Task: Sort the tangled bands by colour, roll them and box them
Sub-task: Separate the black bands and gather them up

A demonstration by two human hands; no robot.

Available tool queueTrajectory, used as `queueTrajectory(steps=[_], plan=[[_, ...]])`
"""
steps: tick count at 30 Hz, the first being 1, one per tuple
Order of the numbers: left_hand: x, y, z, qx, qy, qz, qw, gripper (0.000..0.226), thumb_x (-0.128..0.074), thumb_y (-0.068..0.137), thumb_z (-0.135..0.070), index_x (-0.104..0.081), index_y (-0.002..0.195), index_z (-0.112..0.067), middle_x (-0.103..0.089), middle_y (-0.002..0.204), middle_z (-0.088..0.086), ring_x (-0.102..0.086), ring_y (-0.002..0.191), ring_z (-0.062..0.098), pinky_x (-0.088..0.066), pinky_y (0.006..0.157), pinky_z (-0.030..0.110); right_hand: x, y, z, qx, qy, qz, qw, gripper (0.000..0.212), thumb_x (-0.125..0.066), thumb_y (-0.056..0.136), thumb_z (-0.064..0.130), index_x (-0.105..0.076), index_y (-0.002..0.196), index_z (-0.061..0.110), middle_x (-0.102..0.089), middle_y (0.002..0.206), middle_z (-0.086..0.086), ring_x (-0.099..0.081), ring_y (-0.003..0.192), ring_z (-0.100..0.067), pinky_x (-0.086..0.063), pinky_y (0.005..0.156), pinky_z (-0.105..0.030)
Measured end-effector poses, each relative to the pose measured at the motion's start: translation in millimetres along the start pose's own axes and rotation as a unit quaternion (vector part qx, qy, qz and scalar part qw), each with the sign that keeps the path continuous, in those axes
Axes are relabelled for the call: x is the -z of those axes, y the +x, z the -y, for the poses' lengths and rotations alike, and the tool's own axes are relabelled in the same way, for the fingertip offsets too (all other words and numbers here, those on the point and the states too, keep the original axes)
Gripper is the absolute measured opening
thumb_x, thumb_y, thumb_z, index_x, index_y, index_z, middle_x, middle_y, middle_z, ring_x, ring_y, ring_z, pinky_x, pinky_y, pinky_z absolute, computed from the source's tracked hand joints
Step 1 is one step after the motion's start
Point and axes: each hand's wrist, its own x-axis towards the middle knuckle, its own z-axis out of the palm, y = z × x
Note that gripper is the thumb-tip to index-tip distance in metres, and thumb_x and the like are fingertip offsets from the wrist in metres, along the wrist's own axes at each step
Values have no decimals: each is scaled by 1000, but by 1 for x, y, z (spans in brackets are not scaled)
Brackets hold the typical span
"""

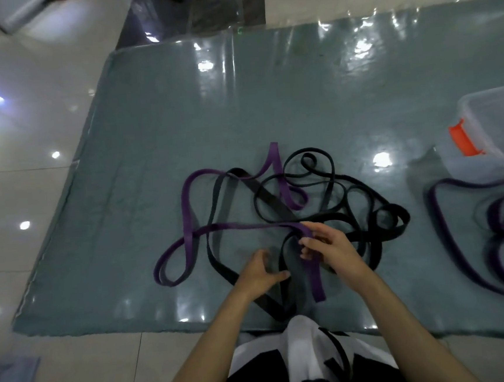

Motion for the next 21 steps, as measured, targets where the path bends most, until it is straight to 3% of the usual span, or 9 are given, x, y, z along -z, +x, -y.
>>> queueTrajectory(steps=[3,6,10,12,14,17,21], plan=[[-10,2,2,-6,24,24,999,53,-78,90,-32,-49,134,-29,-66,116,-3,-63,99,4,-53,87,22,2,3,2,2,18,-19,1000,39,-68,99,1,-68,133,20,-77,112,-15,-77,103,-27,-64,86,-37],[-11,-1,-5,-30,4,5,1000,47,-69,93,-34,-53,137,-31,-65,115,-9,-61,98,-1,-47,78,14,5,3,5,-13,-63,14,998,34,-65,104,13,-63,136,24,-79,117,-4,-75,109,-18,-61,84,-27],[9,-6,-15,-40,-15,0,999,44,-60,88,-42,-66,131,-33,-70,119,-9,-65,107,9,-52,94,26,3,6,-7,-38,-153,39,987,30,-69,101,11,-65,127,25,-81,98,6,-74,100,-14,-58,76,-22],[24,-10,-19,-42,7,20,999,39,-57,86,-45,-71,122,-38,-72,117,-16,-66,108,5,-51,95,23,3,7,-13,-36,-165,31,985,30,-71,100,11,-66,124,27,-79,91,10,-72,95,-12,-58,72,-21],[39,-13,-23,-40,46,27,998,29,-56,89,-44,-73,112,-43,-71,111,-20,-66,104,2,-49,86,17,4,8,-14,-26,-155,13,987,30,-71,100,11,-67,122,32,-78,90,11,-72,95,-13,-58,71,-22],[56,-13,-28,-20,128,62,990,33,-58,90,-39,-75,119,-33,-72,113,-13,-65,102,8,-51,85,18,8,16,-7,-12,-80,-24,996,31,-69,101,8,-69,123,29,-78,103,-4,-75,105,-21,-62,77,-29],[68,-7,-28,10,219,67,973,13,-57,91,-18,-69,88,-23,-68,93,-1,-67,90,21,-49,72,28,11,24,10,-7,31,-32,999,35,-70,100,10,-70,131,26,-75,114,-8,-75,112,-22,-63,87,-36]])
